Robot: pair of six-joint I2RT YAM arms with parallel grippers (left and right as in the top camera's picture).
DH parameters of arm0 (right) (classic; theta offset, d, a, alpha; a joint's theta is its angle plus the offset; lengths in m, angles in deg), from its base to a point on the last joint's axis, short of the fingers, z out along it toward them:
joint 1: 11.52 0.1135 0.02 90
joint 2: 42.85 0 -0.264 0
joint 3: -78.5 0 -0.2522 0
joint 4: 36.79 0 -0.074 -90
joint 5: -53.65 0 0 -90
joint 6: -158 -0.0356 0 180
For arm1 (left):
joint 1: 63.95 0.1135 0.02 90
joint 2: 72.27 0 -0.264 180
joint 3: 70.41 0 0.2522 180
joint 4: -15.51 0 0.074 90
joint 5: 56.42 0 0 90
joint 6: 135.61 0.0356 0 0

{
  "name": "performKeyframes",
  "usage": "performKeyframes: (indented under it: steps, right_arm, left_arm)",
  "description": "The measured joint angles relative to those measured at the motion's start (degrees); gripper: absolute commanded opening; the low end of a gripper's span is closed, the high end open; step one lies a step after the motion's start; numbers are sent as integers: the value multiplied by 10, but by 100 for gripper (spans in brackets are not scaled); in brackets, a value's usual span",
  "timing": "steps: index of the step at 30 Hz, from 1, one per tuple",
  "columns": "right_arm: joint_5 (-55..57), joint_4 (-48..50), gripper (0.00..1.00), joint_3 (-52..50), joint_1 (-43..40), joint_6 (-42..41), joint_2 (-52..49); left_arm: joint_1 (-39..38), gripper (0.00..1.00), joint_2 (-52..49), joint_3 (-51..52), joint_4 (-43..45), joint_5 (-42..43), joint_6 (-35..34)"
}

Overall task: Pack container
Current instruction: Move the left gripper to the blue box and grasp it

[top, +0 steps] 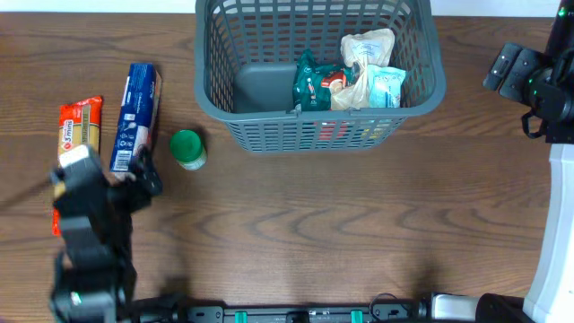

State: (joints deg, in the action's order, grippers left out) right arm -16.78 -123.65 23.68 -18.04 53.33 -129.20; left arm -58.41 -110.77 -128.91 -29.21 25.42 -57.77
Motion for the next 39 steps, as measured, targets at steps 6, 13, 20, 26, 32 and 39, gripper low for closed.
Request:
performKeyframes:
  steps: [6, 13, 20, 26, 32, 39]
  right_arm:
    - [0, 0, 99, 0, 0, 0, 0]
    - [0, 0, 99, 0, 0, 0, 0]
    - [0, 0, 99, 0, 0, 0, 0]
    - [0, 0, 99, 0, 0, 0, 0]
    - [0, 0, 100, 0, 0, 0, 0]
    - [0, 0, 99, 0, 0, 0, 0]
  left_arm:
    - [0, 98, -227, -229, -106, 22, 58]
    - [4, 98, -364, -343, -150, 51, 170]
    - [73, 98, -416, -347, -175, 94, 216]
    - [146, 99, -479, -349, -183, 169, 252]
    - [144, 99, -575, -349, -181, 197, 312]
    - [139, 99, -642, -349, -123, 202, 336]
